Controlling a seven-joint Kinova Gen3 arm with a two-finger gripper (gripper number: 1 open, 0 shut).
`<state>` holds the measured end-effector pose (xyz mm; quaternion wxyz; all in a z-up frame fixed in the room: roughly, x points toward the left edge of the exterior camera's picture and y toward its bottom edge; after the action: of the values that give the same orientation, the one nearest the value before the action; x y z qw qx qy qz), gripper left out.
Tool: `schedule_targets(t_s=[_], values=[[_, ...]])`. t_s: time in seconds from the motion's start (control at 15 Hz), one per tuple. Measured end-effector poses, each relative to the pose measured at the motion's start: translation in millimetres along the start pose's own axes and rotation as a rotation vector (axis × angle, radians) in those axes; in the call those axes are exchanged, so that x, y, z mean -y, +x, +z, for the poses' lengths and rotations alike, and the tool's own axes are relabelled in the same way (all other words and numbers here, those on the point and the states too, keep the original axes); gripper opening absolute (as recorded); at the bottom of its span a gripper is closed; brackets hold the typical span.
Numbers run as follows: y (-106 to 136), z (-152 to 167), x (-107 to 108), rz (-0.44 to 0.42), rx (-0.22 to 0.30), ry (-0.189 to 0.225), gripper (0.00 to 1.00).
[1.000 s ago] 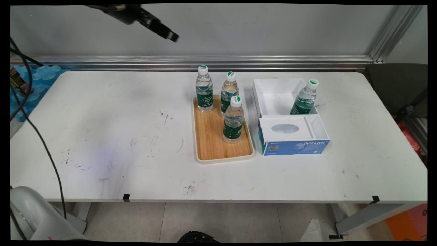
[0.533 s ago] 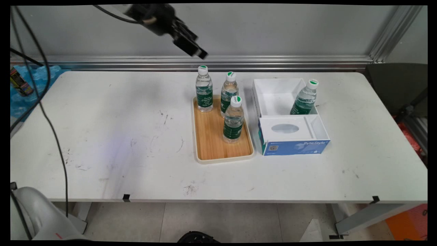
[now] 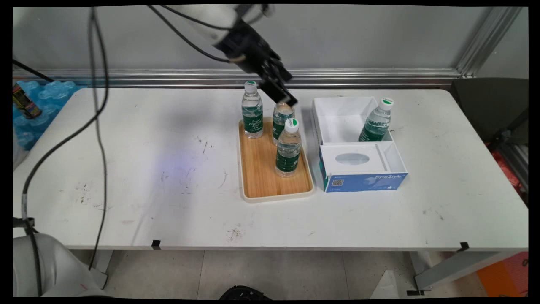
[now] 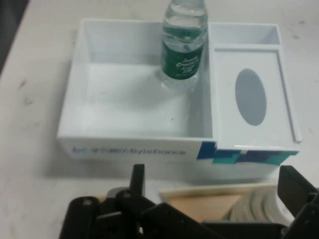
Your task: Pick up the green bottle from the white box
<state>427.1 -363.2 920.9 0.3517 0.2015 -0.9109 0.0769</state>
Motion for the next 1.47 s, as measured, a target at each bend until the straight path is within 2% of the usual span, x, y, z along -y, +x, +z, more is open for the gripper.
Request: schedule_targets(t_s=[0.53,0.87,1.27,1.47], values=[[29.6,102.7,24.1,0.069,-0.035,-0.061,1.00],[51.0,162.8,40.2,0.092,-0.058,-0.085,1.00],[70.4,217.7,53.6,0.088,-0.076,-0.106,1.00],[74.9,233.2,56.8,0.072,-0.082,-0.115,1.00]])
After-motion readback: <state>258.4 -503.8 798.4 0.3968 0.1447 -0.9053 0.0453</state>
